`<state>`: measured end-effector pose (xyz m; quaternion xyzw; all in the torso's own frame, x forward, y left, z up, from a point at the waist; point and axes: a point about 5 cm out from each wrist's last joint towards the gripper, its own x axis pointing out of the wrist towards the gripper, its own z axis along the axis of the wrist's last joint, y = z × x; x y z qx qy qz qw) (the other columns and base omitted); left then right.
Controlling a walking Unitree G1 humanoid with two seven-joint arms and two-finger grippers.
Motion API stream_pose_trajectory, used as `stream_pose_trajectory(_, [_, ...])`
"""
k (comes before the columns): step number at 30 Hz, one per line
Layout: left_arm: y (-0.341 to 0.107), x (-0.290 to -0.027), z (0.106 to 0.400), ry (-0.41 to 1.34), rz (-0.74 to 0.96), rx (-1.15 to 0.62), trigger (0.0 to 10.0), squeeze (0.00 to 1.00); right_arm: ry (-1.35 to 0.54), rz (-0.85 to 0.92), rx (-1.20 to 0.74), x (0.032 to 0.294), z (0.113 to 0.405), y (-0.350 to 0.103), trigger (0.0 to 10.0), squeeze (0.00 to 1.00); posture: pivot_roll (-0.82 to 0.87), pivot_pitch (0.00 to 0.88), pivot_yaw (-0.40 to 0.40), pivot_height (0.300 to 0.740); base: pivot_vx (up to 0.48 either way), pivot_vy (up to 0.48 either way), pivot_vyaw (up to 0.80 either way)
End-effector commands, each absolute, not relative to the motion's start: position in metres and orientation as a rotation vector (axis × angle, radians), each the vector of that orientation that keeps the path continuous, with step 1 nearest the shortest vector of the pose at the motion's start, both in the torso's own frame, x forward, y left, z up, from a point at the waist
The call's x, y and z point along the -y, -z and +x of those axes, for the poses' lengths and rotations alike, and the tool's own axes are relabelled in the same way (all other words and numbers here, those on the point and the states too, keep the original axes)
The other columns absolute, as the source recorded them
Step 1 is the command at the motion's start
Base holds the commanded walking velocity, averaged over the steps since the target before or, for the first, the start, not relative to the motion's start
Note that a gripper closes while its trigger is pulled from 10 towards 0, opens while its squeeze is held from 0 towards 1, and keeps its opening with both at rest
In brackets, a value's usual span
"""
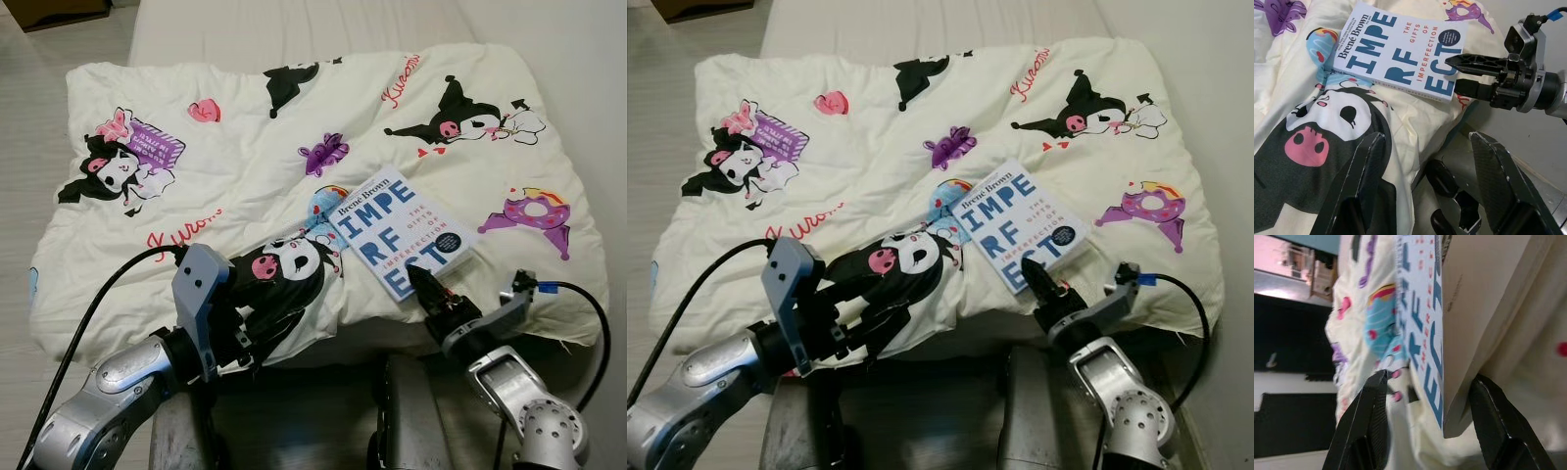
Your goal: Clean up the room
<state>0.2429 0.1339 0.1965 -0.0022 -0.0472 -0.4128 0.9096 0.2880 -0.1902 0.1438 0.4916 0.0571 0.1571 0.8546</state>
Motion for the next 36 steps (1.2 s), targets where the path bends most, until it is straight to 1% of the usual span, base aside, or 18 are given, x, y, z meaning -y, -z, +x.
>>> stream_pose_trajectory(1, [-0.195,-0.133,0.24,0.866,-0.02,0.088,10.0,0.0,-0.376,1.049,-0.131,0.182,0.287,-0.144,10.0,0.0,0.06,0.377,0.028,0.527,0.0,0.0,0.0])
stream_pose_trajectory(2, [-0.195,-0.133,0.24,0.865,-0.018,0.088,10.0,0.0,-0.37,1.052,-0.132,0.181,0.288,-0.143,4.5,0.0,0.06,0.375,0.027,0.527,0.0,0.0,0.0])
stream_pose_trajectory(3, [-0.195,-0.133,0.24,0.864,-0.017,0.087,10.0,0.0,-0.362,1.053,-0.133,0.181,0.289,-0.142,10.0,0.0,0.06,0.375,0.026,0.527,0.0,0.0,0.0])
stream_pose_trajectory(5, [-0.195,-0.133,0.24,0.864,-0.017,0.087,10.0,0.0,-0.362,1.053,-0.133,0.181,0.289,-0.142,10.0,0.0,0.06,0.375,0.026,0.527,0.0,0.0,0.0])
stream_pose_trajectory(6, [-0.195,-0.133,0.24,0.863,-0.015,0.087,10.0,0.0,-0.359,1.061,-0.131,0.181,0.29,-0.142,10.0,0.4,0.06,0.374,0.027,0.527,0.0,0.0,0.0])
stream_pose_trajectory(7, [-0.195,-0.133,0.24,0.863,-0.015,0.087,10.0,0.0,-0.359,1.061,-0.131,0.181,0.29,-0.142,10.0,0.4,0.06,0.374,0.027,0.527,0.0,0.0,0.0])
stream_pose_trajectory(8, [-0.195,-0.133,0.24,0.862,-0.013,0.086,10.0,0.0,-0.354,1.062,-0.134,0.182,0.291,-0.141,10.0,1.0,0.06,0.374,0.025,0.527,0.0,0.0,0.0])
stream_pose_trajectory(17, [-0.195,-0.133,0.24,0.861,-0.004,0.087,10.0,0.0,-0.364,1.066,-0.129,0.181,0.294,-0.144,10.0,1.0,0.06,0.372,0.026,0.527,0.0,0.0,0.0])
stream_pose_trajectory(18, [-0.195,-0.133,0.241,0.861,-0.002,0.088,10.0,0.0,-0.365,1.063,-0.13,0.18,0.295,-0.145,10.0,0.55,0.06,0.372,0.026,0.527,0.0,0.0,0.0])
stream_pose_trajectory(19, [-0.195,-0.133,0.241,0.86,0.002,0.089,10.0,0.0,-0.364,1.057,-0.133,0.179,0.296,-0.145,10.0,0.32,0.06,0.372,0.025,0.527,0.0,0.0,0.0])
stream_pose_trajectory(20, [-0.195,-0.133,0.241,0.86,0.002,0.089,10.0,0.0,-0.364,1.057,-0.133,0.179,0.296,-0.145,10.0,0.32,0.06,0.372,0.025,0.527,0.0,0.0,0.0])
stream_pose_trajectory(21, [-0.195,-0.133,0.241,0.86,0.003,0.09,10.0,0.0,-0.365,1.054,-0.132,0.179,0.297,-0.145,10.0,0.0,0.06,0.373,0.025,0.527,0.0,0.0,0.0])
stream_pose_trajectory(22, [-0.195,-0.133,0.241,0.859,0.005,0.091,10.0,0.0,-0.368,1.056,-0.127,0.178,0.298,-0.146,10.0,0.0,0.06,0.373,0.025,0.527,0.0,0.0,0.0])
stream_pose_trajectory(23, [-0.195,-0.133,0.241,0.857,0.007,0.092,10.0,0.0,-0.371,1.066,-0.119,0.178,0.298,-0.146,5.5,0.0,0.06,0.37,0.024,0.527,0.0,0.0,0.0])
stream_pose_trajectory(24, [-0.195,-0.133,0.241,0.857,0.006,0.093,10.0,0.0,-0.369,1.074,-0.111,0.178,0.299,-0.147,2.1,0.0,0.06,0.37,0.024,0.527,0.0,0.0,0.0])
stream_pose_trajectory(25, [-0.195,-0.133,0.241,0.857,0.006,0.093,10.0,0.0,-0.369,1.074,-0.111,0.178,0.299,-0.147,2.1,0.0,0.06,0.37,0.024,0.527,0.0,0.0,0.0])
stream_pose_trajectory(26, [-0.195,-0.133,0.241,0.856,0.007,0.094,10.0,0.0,-0.372,1.086,-0.101,0.179,0.299,-0.148,0.0,0.0,0.06,0.37,0.022,0.527,0.0,0.0,0.0])
stream_pose_trajectory(36, [-0.196,-0.134,0.242,0.851,0.012,0.103,10.0,0.0,-0.377,1.096,-0.084,0.179,0.302,-0.151,0.0,0.0,0.07,0.366,0.021,0.527,0.0,0.0,0.0])
